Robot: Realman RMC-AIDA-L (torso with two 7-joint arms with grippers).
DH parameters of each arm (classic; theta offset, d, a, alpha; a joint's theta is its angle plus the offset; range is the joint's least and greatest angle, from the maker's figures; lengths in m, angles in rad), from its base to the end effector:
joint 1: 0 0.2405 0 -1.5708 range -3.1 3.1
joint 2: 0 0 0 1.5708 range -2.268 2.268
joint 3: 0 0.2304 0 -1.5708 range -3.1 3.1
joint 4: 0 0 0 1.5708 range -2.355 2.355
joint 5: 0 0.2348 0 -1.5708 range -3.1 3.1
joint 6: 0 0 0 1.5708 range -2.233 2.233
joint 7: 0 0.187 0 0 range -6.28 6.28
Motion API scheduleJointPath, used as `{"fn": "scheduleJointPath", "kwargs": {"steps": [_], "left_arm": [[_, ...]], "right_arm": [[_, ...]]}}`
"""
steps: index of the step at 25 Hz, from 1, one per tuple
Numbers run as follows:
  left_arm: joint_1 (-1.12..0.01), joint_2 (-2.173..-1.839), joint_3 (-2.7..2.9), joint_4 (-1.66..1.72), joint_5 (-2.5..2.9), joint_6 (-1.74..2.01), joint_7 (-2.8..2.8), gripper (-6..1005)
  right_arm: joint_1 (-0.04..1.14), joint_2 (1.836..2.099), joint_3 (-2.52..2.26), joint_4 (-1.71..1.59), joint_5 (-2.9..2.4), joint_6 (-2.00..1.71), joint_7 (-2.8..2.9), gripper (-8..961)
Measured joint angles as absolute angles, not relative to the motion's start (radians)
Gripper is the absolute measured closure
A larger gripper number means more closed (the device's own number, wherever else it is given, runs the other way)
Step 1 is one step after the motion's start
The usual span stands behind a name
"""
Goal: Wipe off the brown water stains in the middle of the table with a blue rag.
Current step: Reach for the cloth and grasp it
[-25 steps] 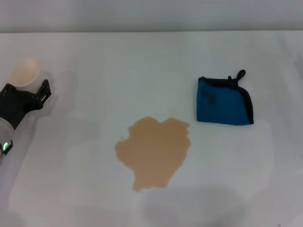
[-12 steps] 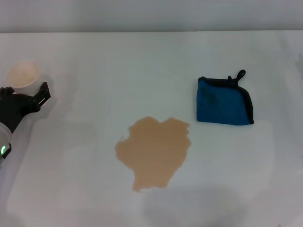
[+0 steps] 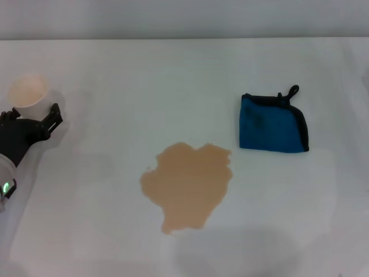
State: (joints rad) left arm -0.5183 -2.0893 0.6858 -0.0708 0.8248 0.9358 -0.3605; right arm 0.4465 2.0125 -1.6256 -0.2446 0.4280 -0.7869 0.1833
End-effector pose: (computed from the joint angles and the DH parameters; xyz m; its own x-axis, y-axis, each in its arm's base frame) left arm -0.3685 0.3651 -0.0569 0.6300 0.2918 0.7197 0.7704 -0.1185 -0.6264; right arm 0.3811 0.4135 0.0418 0.6643 -0.1200 -0.7378 -0.7261 0.1308 -0.6750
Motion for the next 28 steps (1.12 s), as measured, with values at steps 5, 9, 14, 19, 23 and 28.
{"fn": "scheduleJointPath", "kwargs": {"steps": [5,9,14,19,23,28], "left_arm": [[-0.514,-2.089,0.688,-0.094,0.826,0.977,-0.36,108],[-0.507,-2.089,0.686,-0.117,0.824,0.995,-0.36,108],[-0.491,-2.09,0.686,-0.131,0.824,1.028,-0.36,108],[-0.477,-2.091,0.686,-0.167,0.824,1.085,-0.36,108],[-0.432,-2.092,0.686,-0.179,0.824,1.195,-0.36,108],[-0.357,-2.093,0.686,-0.185,0.824,1.376,-0.361,107]], "right_arm": [[0.446,2.013,-1.626,-0.245,0.428,-0.788,0.183,84],[0.444,2.012,-1.626,-0.245,0.428,-0.798,0.184,84],[0.445,2.013,-1.626,-0.245,0.428,-0.799,0.183,84],[0.445,2.013,-1.626,-0.245,0.423,-0.805,0.181,84],[0.446,2.012,-1.626,-0.245,0.412,-0.809,0.182,84],[0.447,2.012,-1.626,-0.245,0.411,-0.809,0.181,84]]}}
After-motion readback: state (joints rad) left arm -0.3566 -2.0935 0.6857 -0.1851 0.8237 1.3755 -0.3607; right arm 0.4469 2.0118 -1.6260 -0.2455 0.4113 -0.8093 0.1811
